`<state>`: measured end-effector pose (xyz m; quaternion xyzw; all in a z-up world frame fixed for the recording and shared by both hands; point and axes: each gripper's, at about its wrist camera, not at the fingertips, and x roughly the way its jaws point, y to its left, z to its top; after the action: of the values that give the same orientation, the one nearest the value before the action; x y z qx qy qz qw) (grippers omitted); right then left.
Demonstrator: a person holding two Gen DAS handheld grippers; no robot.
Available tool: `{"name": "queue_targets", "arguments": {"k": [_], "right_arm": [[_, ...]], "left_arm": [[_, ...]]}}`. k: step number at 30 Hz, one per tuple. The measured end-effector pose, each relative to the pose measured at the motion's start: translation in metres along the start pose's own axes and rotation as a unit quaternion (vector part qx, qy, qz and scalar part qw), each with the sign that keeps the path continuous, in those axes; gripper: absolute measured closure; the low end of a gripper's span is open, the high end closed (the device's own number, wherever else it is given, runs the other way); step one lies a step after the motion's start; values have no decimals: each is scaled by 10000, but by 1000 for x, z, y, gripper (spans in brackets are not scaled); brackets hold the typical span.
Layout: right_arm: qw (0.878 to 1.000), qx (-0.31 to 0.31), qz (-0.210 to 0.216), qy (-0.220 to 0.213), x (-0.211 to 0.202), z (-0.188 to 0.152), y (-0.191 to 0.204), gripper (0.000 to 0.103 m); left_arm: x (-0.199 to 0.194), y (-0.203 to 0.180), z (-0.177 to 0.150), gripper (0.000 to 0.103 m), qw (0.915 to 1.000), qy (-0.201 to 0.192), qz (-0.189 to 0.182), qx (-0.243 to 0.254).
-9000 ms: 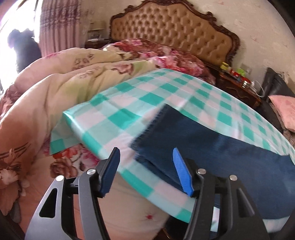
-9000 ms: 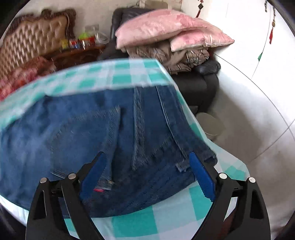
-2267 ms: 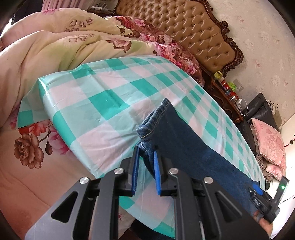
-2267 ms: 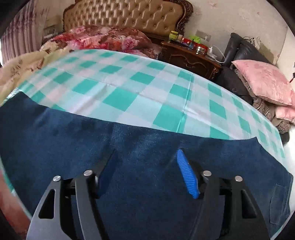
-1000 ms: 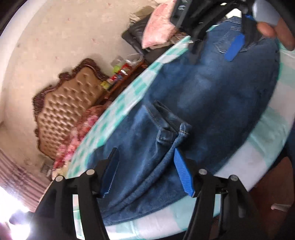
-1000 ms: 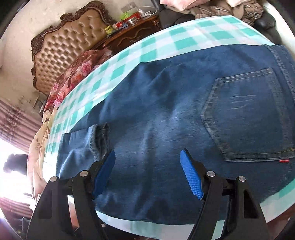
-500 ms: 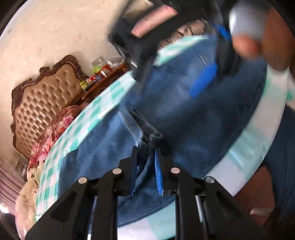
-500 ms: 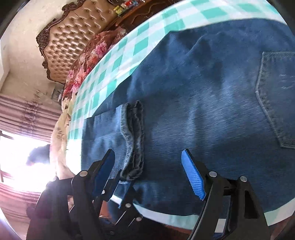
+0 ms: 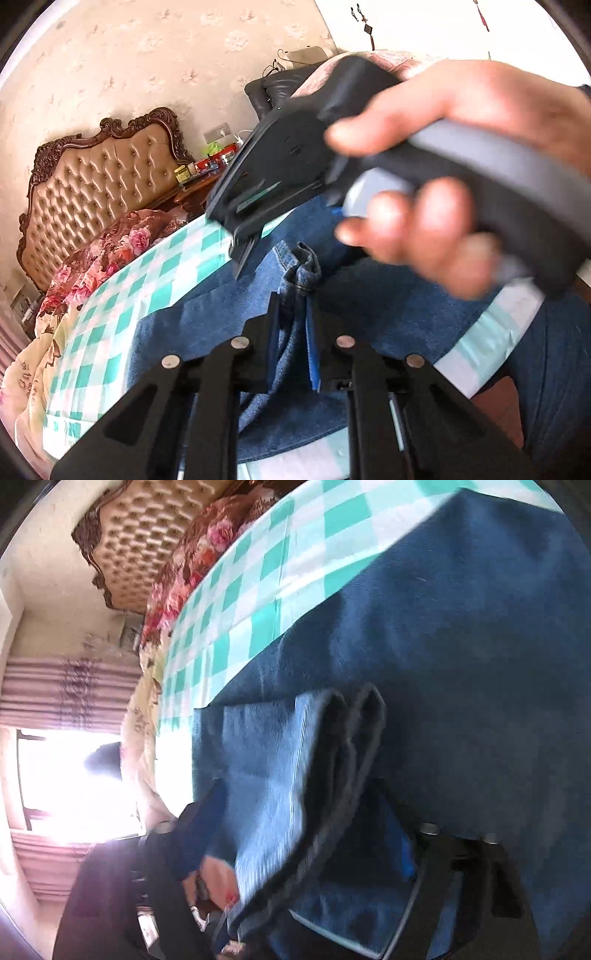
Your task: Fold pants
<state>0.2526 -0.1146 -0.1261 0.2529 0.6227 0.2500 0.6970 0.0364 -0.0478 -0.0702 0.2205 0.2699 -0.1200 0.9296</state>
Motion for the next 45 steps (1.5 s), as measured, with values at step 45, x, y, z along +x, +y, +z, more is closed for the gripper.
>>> {"name": "queue_targets", "arguments": {"k": [45], "right_arm": [[9819, -990, -1359, -870, -32, 10, -26, 91]], "left_arm": [[46, -74, -2, 79, 9962, 276, -764, 322]]}}
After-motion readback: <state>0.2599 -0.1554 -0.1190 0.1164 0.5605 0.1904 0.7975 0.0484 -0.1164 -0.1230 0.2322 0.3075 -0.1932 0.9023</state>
